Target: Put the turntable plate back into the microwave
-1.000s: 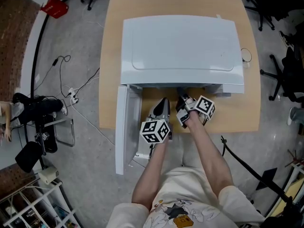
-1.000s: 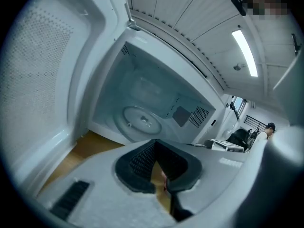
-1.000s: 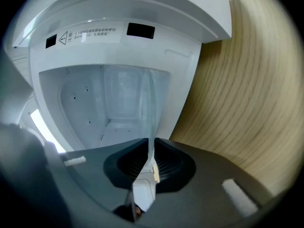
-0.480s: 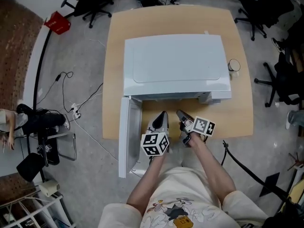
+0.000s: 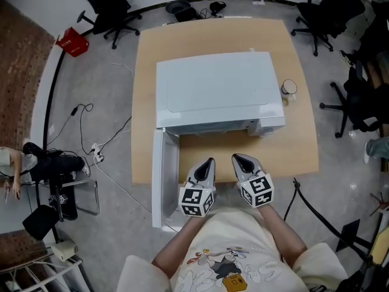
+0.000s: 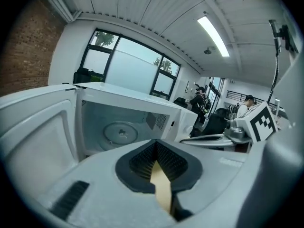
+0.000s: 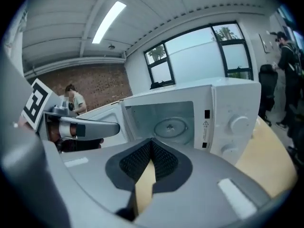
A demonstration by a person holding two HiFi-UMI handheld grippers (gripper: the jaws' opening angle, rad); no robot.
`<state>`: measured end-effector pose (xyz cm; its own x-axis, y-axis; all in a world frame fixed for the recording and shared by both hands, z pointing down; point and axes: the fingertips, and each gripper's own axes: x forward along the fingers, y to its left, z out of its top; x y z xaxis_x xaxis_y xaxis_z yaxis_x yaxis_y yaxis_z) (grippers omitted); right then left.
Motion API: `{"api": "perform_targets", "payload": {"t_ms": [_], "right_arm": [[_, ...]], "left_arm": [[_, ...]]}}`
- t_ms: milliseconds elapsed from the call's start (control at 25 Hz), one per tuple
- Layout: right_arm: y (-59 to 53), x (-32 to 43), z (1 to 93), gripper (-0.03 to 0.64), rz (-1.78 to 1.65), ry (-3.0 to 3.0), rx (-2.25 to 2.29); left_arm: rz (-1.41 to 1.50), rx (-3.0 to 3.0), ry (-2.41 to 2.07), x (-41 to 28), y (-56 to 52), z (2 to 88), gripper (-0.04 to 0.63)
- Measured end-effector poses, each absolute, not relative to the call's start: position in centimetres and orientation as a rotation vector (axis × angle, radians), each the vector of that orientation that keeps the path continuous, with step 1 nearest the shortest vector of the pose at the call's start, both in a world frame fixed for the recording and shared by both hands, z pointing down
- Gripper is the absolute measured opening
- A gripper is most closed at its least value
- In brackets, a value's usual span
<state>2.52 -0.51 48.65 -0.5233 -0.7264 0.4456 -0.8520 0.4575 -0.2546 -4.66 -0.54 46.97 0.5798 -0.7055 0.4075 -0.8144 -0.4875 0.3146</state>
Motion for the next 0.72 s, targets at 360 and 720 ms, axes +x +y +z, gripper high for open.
{"api": "perform_targets", "payload": {"t_ms": [360, 720], "right_arm": [[0.8, 2.2, 49.1, 0.006, 0.538, -2.411, 1.278], [1.0, 1.7, 48.5, 0.006, 0.507, -2.421, 1.259]], "left_arm": [[0.346, 2.34, -1.236, -4.5, 0.1, 47.1, -0.002], [0.354, 2.343, -1.243, -4.6, 0.7, 46.8, -0.002]]}}
